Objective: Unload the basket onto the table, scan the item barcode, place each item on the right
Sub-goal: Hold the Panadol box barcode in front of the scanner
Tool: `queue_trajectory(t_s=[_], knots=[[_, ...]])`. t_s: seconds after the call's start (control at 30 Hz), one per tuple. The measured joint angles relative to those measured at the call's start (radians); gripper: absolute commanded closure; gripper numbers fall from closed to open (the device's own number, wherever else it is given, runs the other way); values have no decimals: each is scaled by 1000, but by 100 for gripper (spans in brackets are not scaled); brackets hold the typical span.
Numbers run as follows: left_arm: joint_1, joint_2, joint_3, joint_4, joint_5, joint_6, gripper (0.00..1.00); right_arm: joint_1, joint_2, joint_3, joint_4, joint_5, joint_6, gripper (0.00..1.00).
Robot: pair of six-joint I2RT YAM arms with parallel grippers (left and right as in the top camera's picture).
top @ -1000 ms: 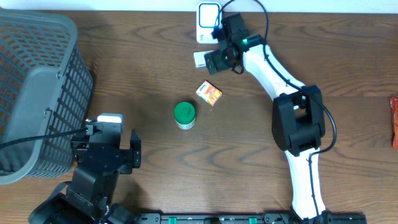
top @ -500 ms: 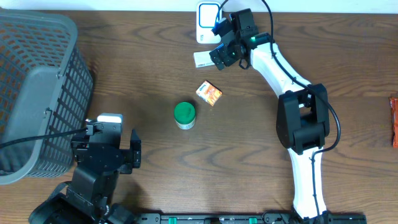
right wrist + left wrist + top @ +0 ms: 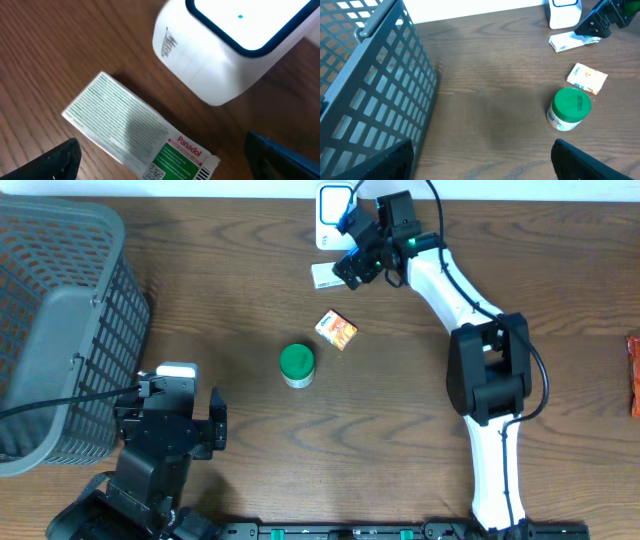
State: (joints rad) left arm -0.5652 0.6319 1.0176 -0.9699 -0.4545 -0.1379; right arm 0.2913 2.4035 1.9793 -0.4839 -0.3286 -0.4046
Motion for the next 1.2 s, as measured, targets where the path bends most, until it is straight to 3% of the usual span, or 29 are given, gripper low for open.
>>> queue_trajectory(t_s=[0.2, 0.5, 0.57, 0.63, 0.7, 0.8, 1.2], knots=[[0, 0, 0, 0, 0, 0, 12, -11, 93, 0, 7, -51, -29, 1], [0, 0, 0, 0, 0, 0, 12, -10, 97, 3, 4, -80, -52, 2], [0, 0, 0, 0, 0, 0, 12, -10, 97, 3, -6, -84, -57, 13], [0, 0, 0, 0, 0, 0, 12, -11, 97, 8, -24, -85, -67, 34], [0, 0, 0, 0, 0, 0, 12, -11, 97, 11, -44, -87, -72, 47], [0, 0, 0, 0, 0, 0, 12, -10, 97, 18, -78, -97, -75, 59], [0, 0, 0, 0, 0, 0, 12, -10, 78, 31, -214, -126, 26, 75]])
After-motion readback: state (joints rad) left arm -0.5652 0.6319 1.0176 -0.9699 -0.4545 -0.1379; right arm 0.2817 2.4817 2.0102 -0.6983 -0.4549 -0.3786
